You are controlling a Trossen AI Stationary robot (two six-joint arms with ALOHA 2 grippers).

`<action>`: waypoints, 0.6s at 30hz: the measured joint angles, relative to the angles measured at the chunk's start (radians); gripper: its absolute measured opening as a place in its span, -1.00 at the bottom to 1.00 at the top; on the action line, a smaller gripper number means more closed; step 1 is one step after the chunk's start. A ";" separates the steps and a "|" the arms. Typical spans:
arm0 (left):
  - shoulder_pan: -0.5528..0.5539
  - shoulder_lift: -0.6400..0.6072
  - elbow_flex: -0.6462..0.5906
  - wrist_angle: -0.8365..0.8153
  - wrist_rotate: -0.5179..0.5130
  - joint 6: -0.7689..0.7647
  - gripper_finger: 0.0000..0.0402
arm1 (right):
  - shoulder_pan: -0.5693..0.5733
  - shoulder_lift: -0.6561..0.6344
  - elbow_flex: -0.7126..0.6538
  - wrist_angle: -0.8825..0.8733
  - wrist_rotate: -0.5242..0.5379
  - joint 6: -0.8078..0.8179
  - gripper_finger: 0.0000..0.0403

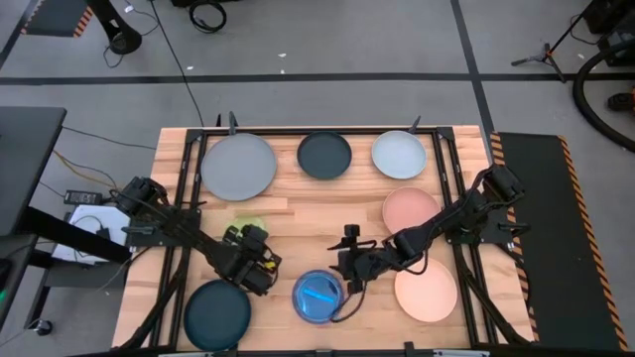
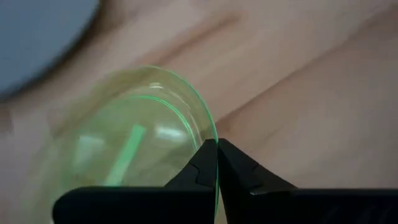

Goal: Stack plastic plates
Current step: Stack the green plate on the blue plate

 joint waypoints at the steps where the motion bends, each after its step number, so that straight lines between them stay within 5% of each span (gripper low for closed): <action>1: 0.000 0.000 0.027 -0.011 -0.024 0.044 -0.94 | 0.008 0.000 0.000 0.032 0.000 -0.031 0.15; 5: -0.002 -0.001 0.133 0.017 -0.102 0.355 -0.94 | 0.026 -0.006 0.001 0.084 0.030 -0.096 0.15; 9: -0.019 -0.002 0.168 0.216 -0.107 0.711 -0.93 | 0.048 -0.034 0.001 0.011 0.171 -0.086 0.15; 18: 0.016 -0.002 0.187 0.442 0.127 1.141 -0.92 | 0.122 -0.220 0.002 -0.178 0.396 -0.117 0.15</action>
